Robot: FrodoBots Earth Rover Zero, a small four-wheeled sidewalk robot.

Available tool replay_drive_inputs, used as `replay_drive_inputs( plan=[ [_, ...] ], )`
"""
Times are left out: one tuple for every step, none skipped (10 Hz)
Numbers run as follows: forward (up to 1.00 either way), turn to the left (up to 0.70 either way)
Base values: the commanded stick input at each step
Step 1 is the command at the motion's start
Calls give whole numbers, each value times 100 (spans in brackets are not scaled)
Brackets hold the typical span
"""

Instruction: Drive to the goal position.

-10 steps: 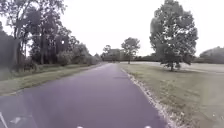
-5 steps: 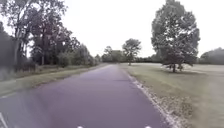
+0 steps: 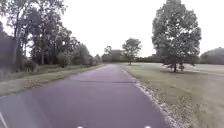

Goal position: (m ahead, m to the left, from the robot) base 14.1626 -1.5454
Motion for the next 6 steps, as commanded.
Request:
replay_drive_inputs(
  plan=[
    [70,0],
    [70,0],
    [70,0],
    [70,0],
    [70,0],
    [70,0]
  ],
)
